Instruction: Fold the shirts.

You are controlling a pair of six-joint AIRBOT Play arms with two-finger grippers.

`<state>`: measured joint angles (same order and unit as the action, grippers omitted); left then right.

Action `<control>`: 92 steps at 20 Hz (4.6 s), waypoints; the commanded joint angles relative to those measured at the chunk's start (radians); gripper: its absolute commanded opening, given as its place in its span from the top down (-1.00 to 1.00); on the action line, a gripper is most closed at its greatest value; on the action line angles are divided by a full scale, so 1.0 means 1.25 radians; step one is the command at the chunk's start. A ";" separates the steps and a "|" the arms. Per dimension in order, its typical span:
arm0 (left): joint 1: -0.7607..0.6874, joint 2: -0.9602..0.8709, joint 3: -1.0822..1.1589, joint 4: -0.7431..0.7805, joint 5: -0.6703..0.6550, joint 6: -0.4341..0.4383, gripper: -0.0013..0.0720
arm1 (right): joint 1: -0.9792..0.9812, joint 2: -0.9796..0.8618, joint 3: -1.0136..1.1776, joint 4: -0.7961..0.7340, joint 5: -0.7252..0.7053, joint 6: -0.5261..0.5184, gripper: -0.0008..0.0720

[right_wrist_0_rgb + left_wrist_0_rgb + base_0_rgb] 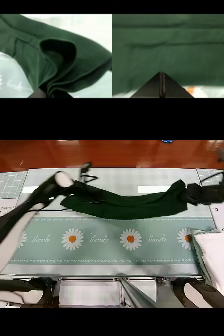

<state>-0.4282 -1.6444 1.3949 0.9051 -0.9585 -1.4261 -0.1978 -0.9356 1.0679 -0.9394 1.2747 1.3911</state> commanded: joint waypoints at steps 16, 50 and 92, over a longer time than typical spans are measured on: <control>-0.114 -0.108 0.219 -0.048 -0.148 -0.052 0.91 | 0.027 0.153 -0.075 0.098 -0.005 0.018 0.90; 0.466 0.593 -0.403 0.023 -0.114 0.043 0.91 | 0.284 -0.541 0.526 0.078 0.096 0.063 -0.13; 0.352 0.657 -0.599 -0.006 -0.017 0.013 0.91 | 0.237 -0.541 0.749 0.073 0.076 0.148 0.90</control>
<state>0.0124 -0.8230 0.6464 0.8970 -0.9791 -1.4105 0.1585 -1.6150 1.8168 -0.7898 1.2564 1.5021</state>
